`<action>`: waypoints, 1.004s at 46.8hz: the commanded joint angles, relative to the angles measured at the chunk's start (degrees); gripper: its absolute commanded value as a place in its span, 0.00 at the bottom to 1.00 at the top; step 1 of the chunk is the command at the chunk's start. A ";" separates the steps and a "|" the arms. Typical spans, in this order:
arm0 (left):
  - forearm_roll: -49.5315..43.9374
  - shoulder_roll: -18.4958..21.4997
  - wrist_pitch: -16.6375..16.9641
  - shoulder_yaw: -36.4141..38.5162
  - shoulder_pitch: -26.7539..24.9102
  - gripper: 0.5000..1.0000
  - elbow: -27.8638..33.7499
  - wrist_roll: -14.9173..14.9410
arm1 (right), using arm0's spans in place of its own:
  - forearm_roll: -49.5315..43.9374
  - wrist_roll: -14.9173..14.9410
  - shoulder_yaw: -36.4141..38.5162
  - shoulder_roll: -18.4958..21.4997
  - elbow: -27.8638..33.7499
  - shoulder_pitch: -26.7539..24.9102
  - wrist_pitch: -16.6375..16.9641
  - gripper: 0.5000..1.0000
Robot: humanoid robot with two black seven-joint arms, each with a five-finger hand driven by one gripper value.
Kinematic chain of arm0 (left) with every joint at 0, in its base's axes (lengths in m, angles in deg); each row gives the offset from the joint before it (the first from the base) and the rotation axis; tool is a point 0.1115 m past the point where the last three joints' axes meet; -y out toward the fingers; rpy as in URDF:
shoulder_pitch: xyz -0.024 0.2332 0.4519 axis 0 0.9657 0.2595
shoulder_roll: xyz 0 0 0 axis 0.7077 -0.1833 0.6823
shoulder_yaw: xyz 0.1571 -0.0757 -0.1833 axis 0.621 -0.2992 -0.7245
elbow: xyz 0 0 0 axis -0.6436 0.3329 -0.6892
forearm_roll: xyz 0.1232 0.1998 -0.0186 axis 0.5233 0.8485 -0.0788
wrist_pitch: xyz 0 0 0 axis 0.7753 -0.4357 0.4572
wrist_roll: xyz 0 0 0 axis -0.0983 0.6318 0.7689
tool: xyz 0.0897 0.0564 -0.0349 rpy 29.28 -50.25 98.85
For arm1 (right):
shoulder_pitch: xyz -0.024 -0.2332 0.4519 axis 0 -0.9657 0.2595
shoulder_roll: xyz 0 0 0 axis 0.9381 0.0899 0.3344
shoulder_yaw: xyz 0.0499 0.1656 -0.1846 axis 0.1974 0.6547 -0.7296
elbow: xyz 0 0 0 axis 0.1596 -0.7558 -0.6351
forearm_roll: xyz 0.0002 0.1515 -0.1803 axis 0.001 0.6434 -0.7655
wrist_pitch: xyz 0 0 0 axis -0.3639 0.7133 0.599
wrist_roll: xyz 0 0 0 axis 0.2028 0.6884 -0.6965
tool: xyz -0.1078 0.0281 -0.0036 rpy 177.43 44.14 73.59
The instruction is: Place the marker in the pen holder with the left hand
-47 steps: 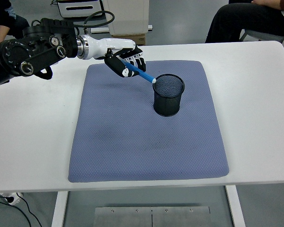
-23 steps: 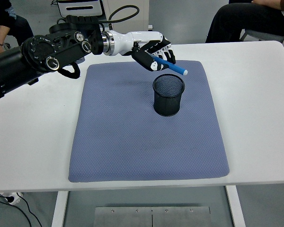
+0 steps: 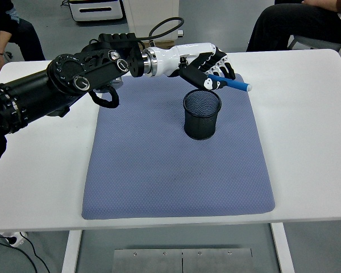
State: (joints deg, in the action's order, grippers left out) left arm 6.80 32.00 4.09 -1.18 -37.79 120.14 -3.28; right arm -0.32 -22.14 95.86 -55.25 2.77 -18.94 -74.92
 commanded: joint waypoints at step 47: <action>-19.11 -2.11 2.89 -2.98 8.91 0.00 0.72 0.52 | 0.00 0.00 0.00 0.00 0.00 0.00 0.06 1.00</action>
State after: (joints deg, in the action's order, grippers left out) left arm -11.67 29.90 6.98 -4.17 -29.11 120.87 -2.75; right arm -0.32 -22.15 95.85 -55.25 2.78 -18.94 -74.92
